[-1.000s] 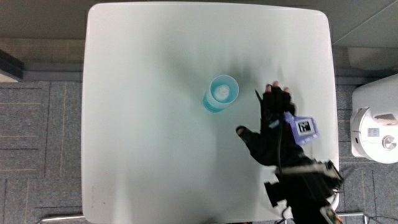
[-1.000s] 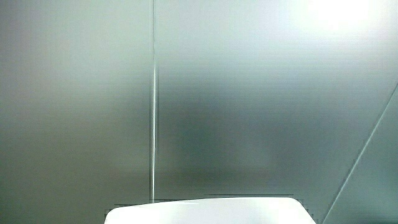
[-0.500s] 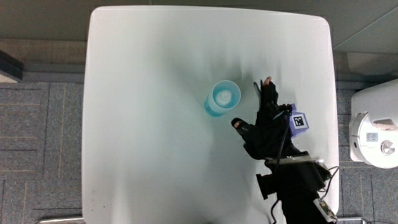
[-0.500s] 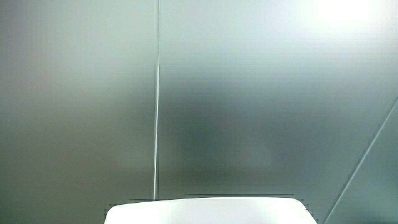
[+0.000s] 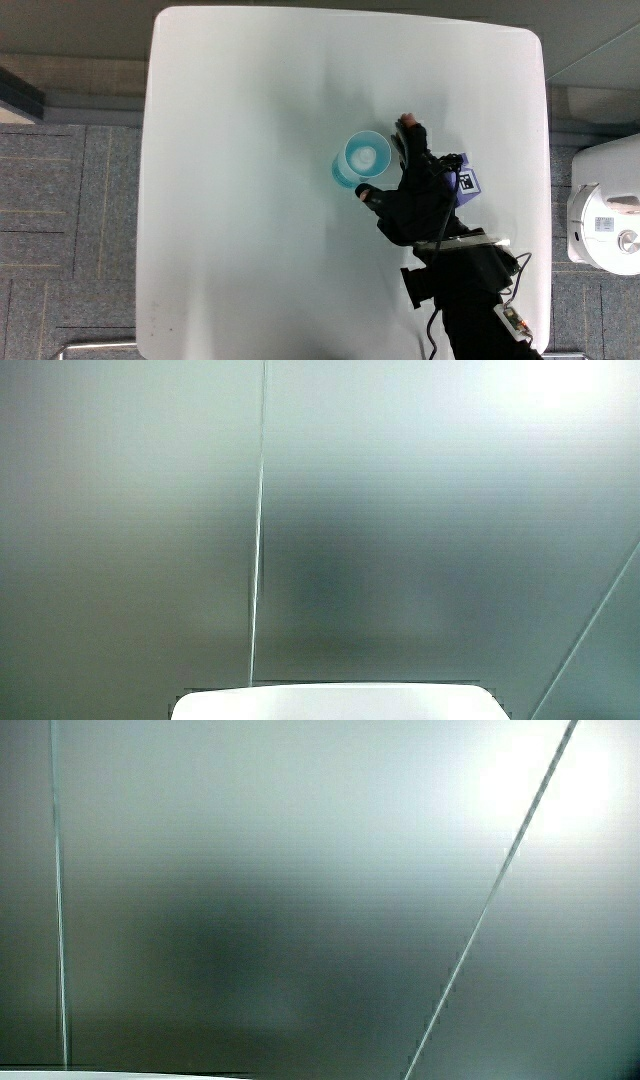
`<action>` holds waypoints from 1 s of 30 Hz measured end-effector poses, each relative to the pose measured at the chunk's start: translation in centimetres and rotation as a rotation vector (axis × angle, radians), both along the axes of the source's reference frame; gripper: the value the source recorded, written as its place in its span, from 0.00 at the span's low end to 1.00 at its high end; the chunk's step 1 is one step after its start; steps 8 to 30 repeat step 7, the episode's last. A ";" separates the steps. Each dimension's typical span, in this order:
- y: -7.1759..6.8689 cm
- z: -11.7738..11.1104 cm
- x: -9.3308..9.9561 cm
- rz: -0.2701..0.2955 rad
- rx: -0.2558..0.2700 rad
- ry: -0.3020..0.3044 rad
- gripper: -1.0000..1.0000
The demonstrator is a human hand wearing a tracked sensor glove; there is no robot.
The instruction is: Pick cleaning spray
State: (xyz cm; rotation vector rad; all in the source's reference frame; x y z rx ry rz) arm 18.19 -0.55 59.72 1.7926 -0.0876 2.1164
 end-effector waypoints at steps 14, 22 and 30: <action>0.1 0.3 0.4 0.023 0.030 0.019 0.97; 0.1 0.3 0.4 0.023 0.030 0.019 0.97; 0.1 0.3 0.4 0.023 0.030 0.019 0.97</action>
